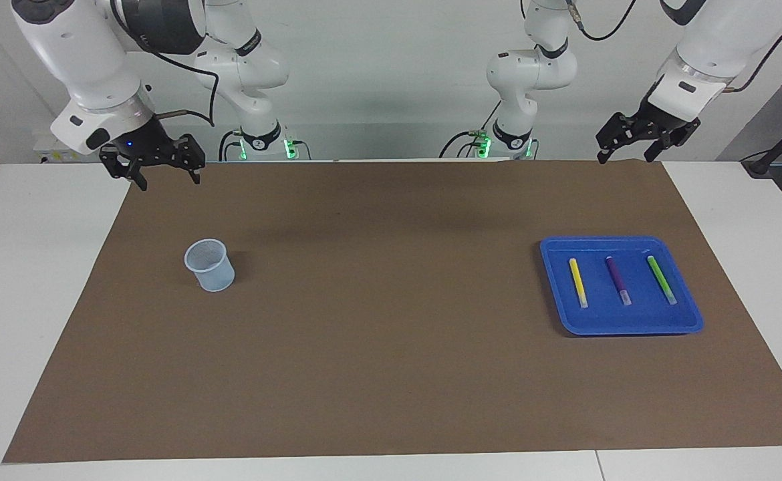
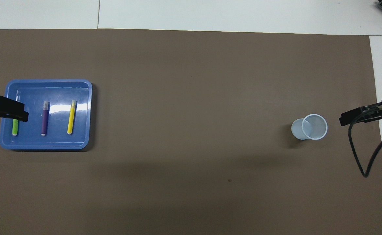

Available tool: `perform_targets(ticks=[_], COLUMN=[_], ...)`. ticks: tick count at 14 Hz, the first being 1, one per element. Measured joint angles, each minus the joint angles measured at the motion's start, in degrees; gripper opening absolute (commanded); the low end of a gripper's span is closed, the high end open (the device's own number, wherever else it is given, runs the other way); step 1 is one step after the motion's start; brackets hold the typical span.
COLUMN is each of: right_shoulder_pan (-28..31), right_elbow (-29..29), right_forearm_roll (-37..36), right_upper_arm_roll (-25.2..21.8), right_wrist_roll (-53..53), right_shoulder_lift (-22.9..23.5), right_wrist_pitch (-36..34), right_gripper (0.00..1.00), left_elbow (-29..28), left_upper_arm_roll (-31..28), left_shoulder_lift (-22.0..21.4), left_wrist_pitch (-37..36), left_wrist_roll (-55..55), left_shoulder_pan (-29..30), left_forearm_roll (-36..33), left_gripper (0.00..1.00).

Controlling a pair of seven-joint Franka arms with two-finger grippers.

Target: Right arm passes pens to left for tray arrangement

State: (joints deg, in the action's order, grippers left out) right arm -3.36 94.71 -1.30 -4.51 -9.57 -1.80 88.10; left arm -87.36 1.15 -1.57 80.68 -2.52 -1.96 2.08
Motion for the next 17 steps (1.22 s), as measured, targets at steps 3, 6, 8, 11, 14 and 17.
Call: perform_targets(ticks=[3,6,8,11,14,17], right_shoulder_pan=[0.0,0.0,-0.1,-0.1,-0.1,-0.1], right_elbow=[0.0,0.0,0.0,0.0,0.0,0.0], right_forearm_roll=[0.0,0.0,0.0,0.0,0.0,0.0], right_upper_arm_roll=[0.0,0.1,0.4,0.6,0.7,0.7], right_wrist_roll=[0.0,1.8,5.5,6.7,6.8,6.8], right_shoulder_lift=[0.0,0.0,-0.1,-0.3,-0.3,-0.4], right_wrist_pitch=[-0.1,-0.1,-0.1,0.0,0.0,0.0], right_gripper=[1.00,1.00,1.00,1.00,1.00,1.00], left_elbow=[-0.9,-0.9,-0.9,-0.9,-0.9,-0.9], left_upper_arm_roll=[0.0,-0.1,-0.1,-0.1,-0.2,-0.6], left_shoulder_lift=[-0.5,-0.7,-0.8,-0.8,-0.8,-0.8], left_wrist_pitch=[0.6,0.8,0.8,0.8,0.8,0.8], left_wrist_roll=[0.0,0.3,0.3,0.3,0.3,0.3], left_shoulder_pan=[-0.2,-1.2,-2.0,-2.2,-2.2,-2.2], left_forearm_roll=[-0.6,-3.0,-3.3,-3.3,-3.3,-3.3], left_gripper=[1.00,1.00,1.00,1.00,1.00,1.00])
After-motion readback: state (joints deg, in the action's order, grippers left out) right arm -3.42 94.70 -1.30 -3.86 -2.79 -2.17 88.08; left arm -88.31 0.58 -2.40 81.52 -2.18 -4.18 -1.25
